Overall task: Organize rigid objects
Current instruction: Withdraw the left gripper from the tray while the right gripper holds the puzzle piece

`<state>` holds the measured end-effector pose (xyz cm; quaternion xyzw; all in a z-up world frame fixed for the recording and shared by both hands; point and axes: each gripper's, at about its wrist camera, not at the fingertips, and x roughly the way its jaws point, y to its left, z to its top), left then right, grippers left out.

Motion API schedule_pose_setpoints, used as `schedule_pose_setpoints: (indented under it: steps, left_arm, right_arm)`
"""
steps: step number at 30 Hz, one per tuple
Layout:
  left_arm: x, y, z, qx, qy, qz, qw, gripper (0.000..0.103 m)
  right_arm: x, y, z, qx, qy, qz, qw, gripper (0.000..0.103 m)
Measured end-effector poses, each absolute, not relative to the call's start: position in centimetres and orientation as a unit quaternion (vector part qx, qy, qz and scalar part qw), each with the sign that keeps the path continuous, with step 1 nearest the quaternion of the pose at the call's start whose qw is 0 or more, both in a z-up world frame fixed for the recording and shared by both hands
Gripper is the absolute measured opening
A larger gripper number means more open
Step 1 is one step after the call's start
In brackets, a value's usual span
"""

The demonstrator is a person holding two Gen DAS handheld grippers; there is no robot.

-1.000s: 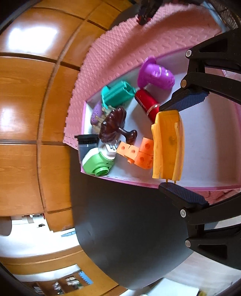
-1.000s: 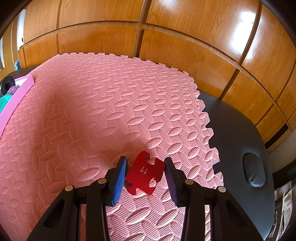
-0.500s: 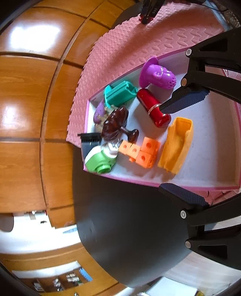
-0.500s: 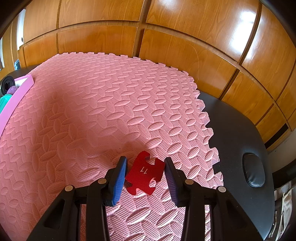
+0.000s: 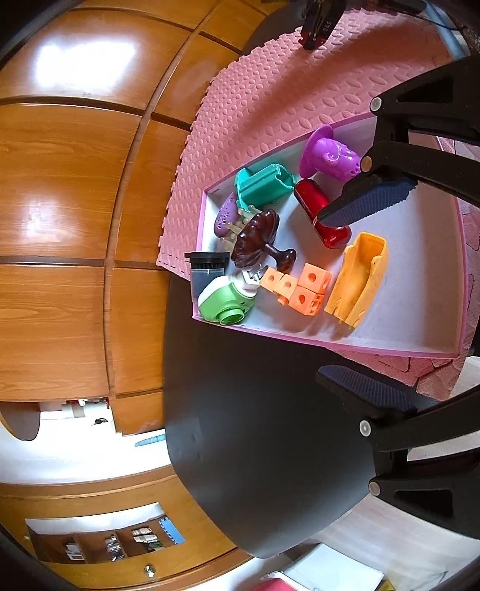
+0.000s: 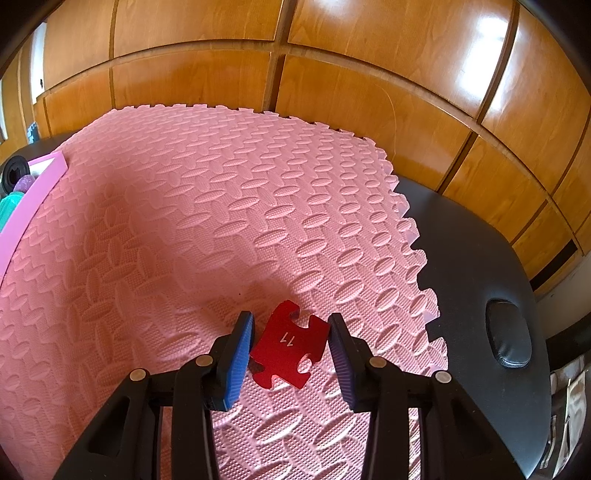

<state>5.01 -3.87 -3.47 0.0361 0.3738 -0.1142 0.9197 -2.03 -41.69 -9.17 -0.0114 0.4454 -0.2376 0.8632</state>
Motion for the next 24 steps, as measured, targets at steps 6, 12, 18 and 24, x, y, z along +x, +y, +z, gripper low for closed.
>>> schedule_pose_setpoints:
  steps: [6, 12, 18, 24]
  left_arm:
    - [4.7, -3.4, -3.2, 0.034, 0.37, -0.109, 0.922, 0.078]
    - [4.7, -2.5, -3.1, 0.025, 0.37, -0.102, 0.923, 0.078]
    - [4.6, -1.7, -2.8, 0.016, 0.365, -0.095, 0.926, 0.078]
    - [4.6, -0.9, -2.7, 0.01, 0.364, -0.088, 0.927, 0.078]
  right_arm:
    - [-2.1, -41.7, -9.1, -0.001, 0.446, -0.237, 0.863, 0.04]
    - [-2.3, -42.0, -9.1, 0.024, 0.449, -0.233, 0.862, 0.04]
    - [-2.4, -42.0, -9.1, 0.04, 0.454, -0.223, 0.861, 0.04]
    - [-2.2, -41.6, -9.0, 0.04, 0.464, -0.219, 0.857, 0.04]
